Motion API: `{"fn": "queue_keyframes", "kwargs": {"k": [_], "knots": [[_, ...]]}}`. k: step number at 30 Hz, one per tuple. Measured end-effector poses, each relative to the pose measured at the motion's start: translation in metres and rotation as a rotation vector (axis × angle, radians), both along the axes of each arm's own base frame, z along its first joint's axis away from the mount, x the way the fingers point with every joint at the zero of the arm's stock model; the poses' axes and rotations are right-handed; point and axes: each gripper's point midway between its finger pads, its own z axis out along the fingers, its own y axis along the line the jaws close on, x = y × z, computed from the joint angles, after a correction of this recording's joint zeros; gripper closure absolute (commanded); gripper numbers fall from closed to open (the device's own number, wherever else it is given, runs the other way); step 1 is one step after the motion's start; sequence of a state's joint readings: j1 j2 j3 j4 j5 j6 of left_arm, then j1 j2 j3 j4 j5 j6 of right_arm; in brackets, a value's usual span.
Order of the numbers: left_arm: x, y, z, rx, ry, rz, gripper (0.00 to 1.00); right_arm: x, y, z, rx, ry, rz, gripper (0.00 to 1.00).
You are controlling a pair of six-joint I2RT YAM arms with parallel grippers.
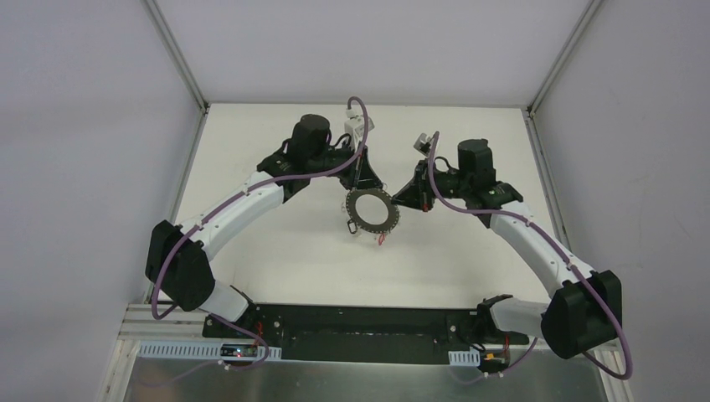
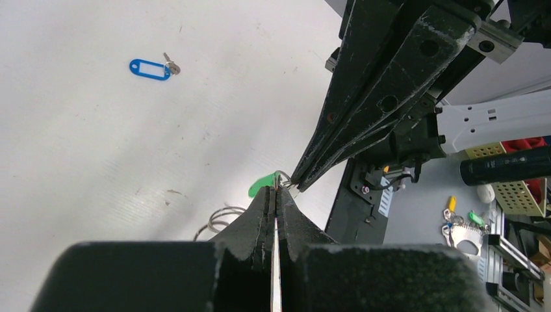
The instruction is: Put the keys on the keyring
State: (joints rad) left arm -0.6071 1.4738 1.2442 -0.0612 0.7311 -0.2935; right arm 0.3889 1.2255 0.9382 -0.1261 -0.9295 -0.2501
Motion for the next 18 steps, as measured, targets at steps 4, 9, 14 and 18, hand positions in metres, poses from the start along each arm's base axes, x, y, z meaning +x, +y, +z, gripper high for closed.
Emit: {"fn": "queue_keyframes", "kwargs": {"k": [4, 9, 14, 18], "knots": [[0.004, 0.001, -0.002, 0.015, 0.003, 0.019, 1.0, 0.002, 0.002, -0.001, 0.007, 0.024, -0.012, 1.0], [0.007, 0.003, -0.009, 0.049, 0.008, 0.041, 1.0, 0.004, 0.003, -0.004, 0.01, 0.062, -0.024, 1.0], [0.008, 0.0, -0.012, 0.077, -0.003, 0.04, 1.0, 0.006, 0.004, -0.006, 0.009, 0.085, -0.036, 1.0], [0.009, -0.001, -0.014, 0.102, -0.011, 0.04, 1.0, 0.006, 0.004, -0.007, 0.01, 0.096, -0.038, 1.0]]}}
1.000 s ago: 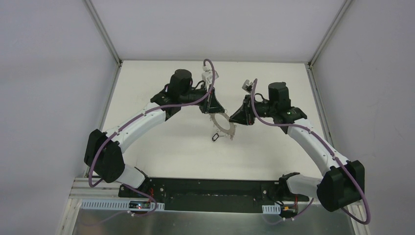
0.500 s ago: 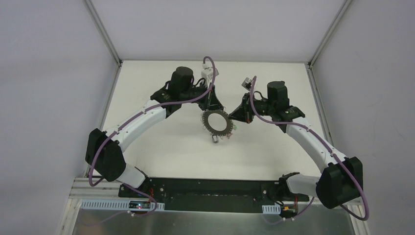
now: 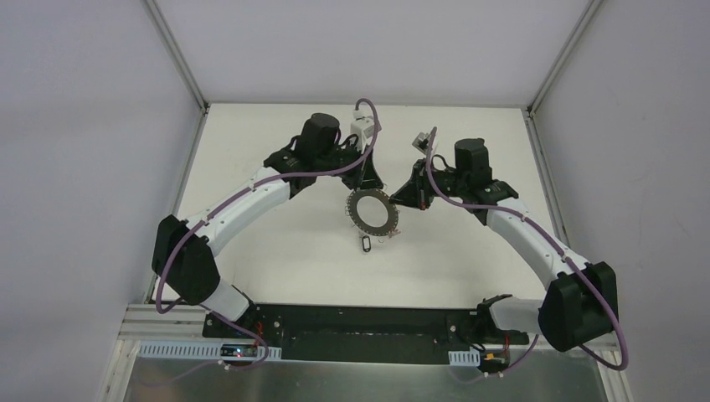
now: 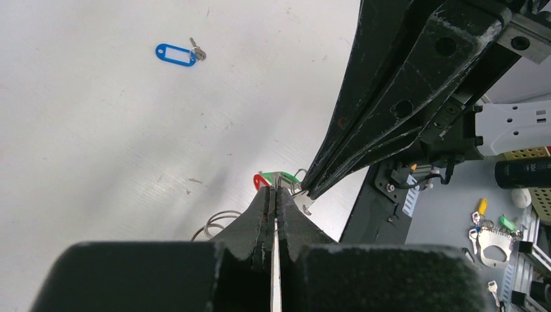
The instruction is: Put the keys on the keyring
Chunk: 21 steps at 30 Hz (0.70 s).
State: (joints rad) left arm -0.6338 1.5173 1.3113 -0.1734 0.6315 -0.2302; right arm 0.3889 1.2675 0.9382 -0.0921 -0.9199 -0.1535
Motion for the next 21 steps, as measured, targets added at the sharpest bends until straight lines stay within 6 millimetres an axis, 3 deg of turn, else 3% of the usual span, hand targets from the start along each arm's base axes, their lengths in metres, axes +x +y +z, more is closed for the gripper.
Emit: {"fn": "queue_keyframes", "kwargs": {"k": [10, 15, 21], "knots": [[0.003, -0.002, -0.007, 0.053, 0.003, 0.023, 1.0, 0.002, 0.001, -0.004, -0.003, 0.026, -0.008, 1.0], [0.004, -0.002, -0.007, 0.053, 0.004, 0.027, 1.0, 0.0, 0.002, -0.004, 0.004, 0.033, 0.004, 0.75], [0.014, -0.001, 0.001, 0.01, -0.019, 0.026, 1.0, -0.01, 0.005, 0.001, 0.032, 0.044, 0.06, 0.58]]}}
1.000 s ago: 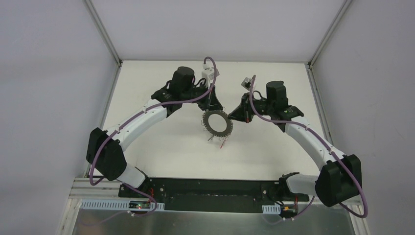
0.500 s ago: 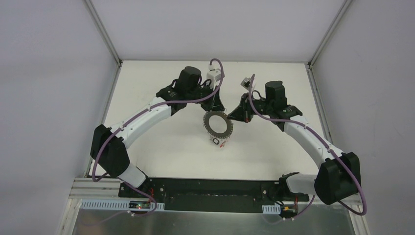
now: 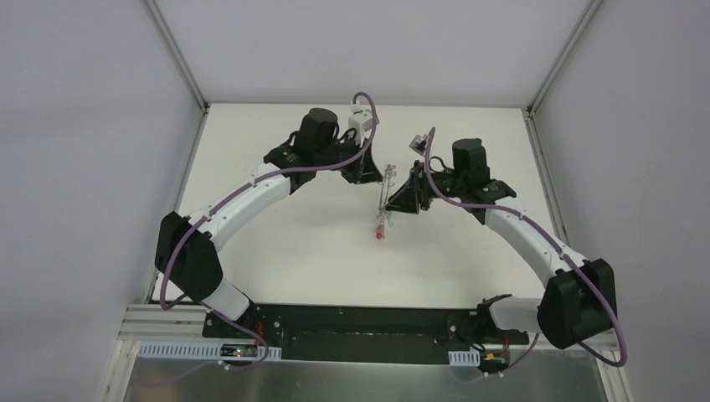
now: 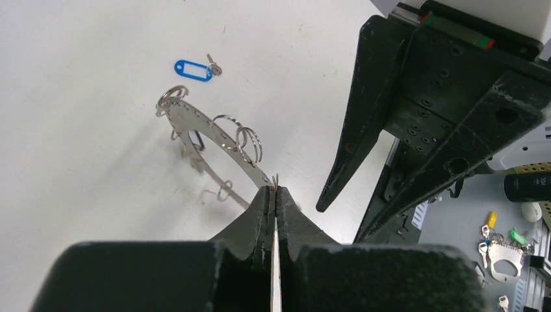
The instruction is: Put the keys on the keyring
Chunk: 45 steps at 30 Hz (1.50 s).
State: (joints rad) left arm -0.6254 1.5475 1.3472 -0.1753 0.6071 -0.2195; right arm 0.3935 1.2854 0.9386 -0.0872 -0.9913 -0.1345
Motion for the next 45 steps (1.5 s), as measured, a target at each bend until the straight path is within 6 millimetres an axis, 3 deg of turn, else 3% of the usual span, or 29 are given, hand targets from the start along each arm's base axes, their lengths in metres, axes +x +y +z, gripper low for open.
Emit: {"fn": "queue_keyframes", "kwargs": {"k": [4, 18, 31, 45], "knots": [[0.002, -0.002, 0.007, -0.037, -0.024, -0.026, 1.0, -0.005, 0.0, 0.004, 0.015, -0.006, 0.024, 0.53], [-0.025, -0.011, 0.005, -0.141, -0.055, -0.196, 1.0, 0.008, -0.014, 0.038, 0.027, -0.132, -0.031, 0.69], [-0.044, -0.012, 0.02, -0.244, -0.079, -0.258, 1.0, 0.007, -0.015, 0.038, 0.021, -0.16, -0.015, 0.7], [-0.047, -0.014, 0.027, -0.282, -0.072, -0.27, 1.0, 0.006, -0.013, 0.043, 0.042, -0.172, 0.0, 0.82]]}}
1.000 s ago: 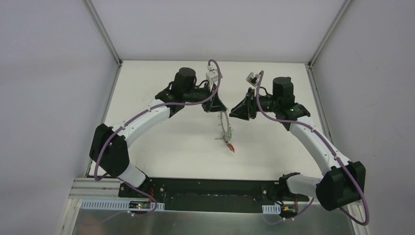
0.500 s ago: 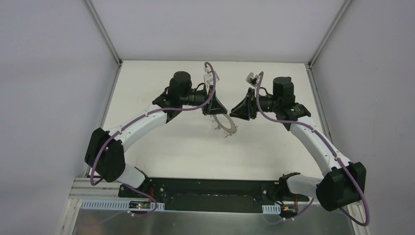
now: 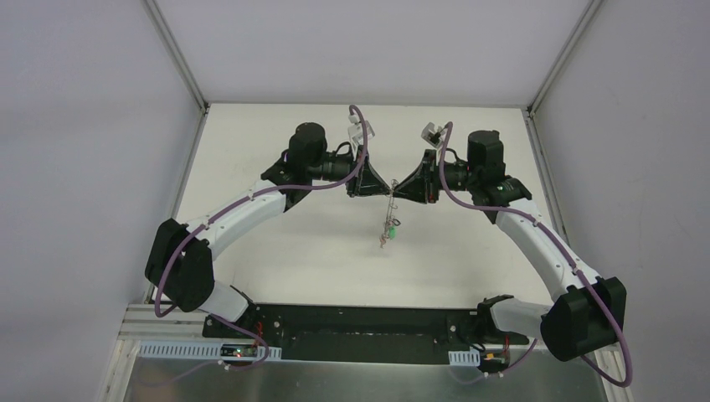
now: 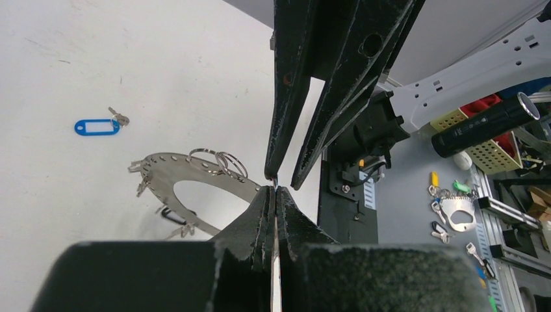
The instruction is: Put the keys on the keyring
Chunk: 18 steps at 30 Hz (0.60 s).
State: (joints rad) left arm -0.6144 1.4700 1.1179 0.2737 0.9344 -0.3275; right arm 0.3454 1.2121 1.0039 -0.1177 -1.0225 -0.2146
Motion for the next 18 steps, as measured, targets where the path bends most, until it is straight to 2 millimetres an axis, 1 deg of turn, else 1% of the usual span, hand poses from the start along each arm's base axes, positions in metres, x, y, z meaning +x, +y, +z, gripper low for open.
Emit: {"fn": "queue_keyframes", "kwargs": {"k": [4, 11, 14, 16, 18], "knots": [[-0.001, 0.0001, -0.001, -0.001, 0.008, -0.003, 1.0, 0.0007, 0.0007, 0.0009, 0.006, -0.006, 0.001, 0.85], [-0.0013, -0.0012, 0.004, -0.019, 0.01, -0.005, 1.0, -0.0019, 0.0018, -0.0041, 0.008, 0.008, 0.008, 0.86], [-0.001, -0.0016, 0.0058, -0.025, 0.009, -0.004, 1.0, -0.0033, 0.002, -0.0072, 0.008, 0.015, 0.012, 0.89], [-0.0014, -0.002, 0.0067, -0.028, 0.015, -0.004, 1.0, -0.0037, 0.0021, -0.0075, 0.009, 0.018, 0.012, 0.94], [-0.0014, -0.0022, 0.0073, -0.03, 0.016, -0.004, 1.0, -0.0038, 0.0023, -0.007, 0.011, 0.018, 0.014, 0.96]]}}
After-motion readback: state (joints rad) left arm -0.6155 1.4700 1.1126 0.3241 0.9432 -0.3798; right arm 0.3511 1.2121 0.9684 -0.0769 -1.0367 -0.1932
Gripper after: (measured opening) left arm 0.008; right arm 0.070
